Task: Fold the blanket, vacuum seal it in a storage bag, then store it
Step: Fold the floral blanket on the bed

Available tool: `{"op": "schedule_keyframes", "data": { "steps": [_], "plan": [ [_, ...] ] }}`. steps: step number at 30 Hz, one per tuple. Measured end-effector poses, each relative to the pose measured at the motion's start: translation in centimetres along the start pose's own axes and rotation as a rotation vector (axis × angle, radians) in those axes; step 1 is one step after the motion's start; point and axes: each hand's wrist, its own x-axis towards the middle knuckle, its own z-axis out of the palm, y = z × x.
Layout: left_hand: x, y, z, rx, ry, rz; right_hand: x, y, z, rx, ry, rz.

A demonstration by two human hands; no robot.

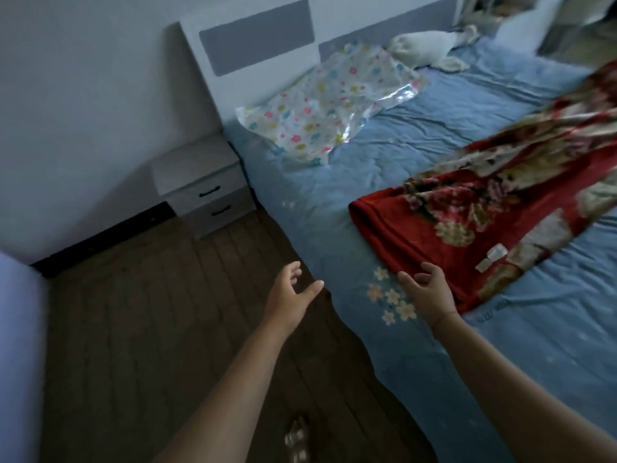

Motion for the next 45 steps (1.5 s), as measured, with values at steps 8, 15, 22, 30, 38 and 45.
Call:
{"op": "schedule_keyframes", "data": {
  "steps": [8, 15, 22, 30, 38, 45],
  "plan": [
    [14.4, 4.7, 1.3, 0.091, -0.329, 0.181, 5.0, -3.7, 2.3, 0.11, 0.279, 0.044],
    [23.3, 8.9, 7.1, 0.183, -0.562, 0.28, 8.7, -2.4, 0.6, 0.157, 0.497, 0.195],
    [32.1, 10.8, 15.3, 0.384, -0.647, 0.385, 15.5, 2.7, -2.5, 0.147, 0.597, 0.425],
    [41.7, 8.0, 20.1, 0.667, -0.638, 0.335, 21.5, 8.4, -4.4, 0.15, 0.575, 0.64],
    [46.7, 3.5, 24.1, 0.805, -0.621, 0.164, 23.8, 12.7, -3.5, 0.046, 0.575, 0.805],
    [48.1, 1.0, 26.4, 1.018, -0.66, 0.29, 25.7, 14.6, -2.4, -0.075, 0.636, 0.952]
  ]
}}
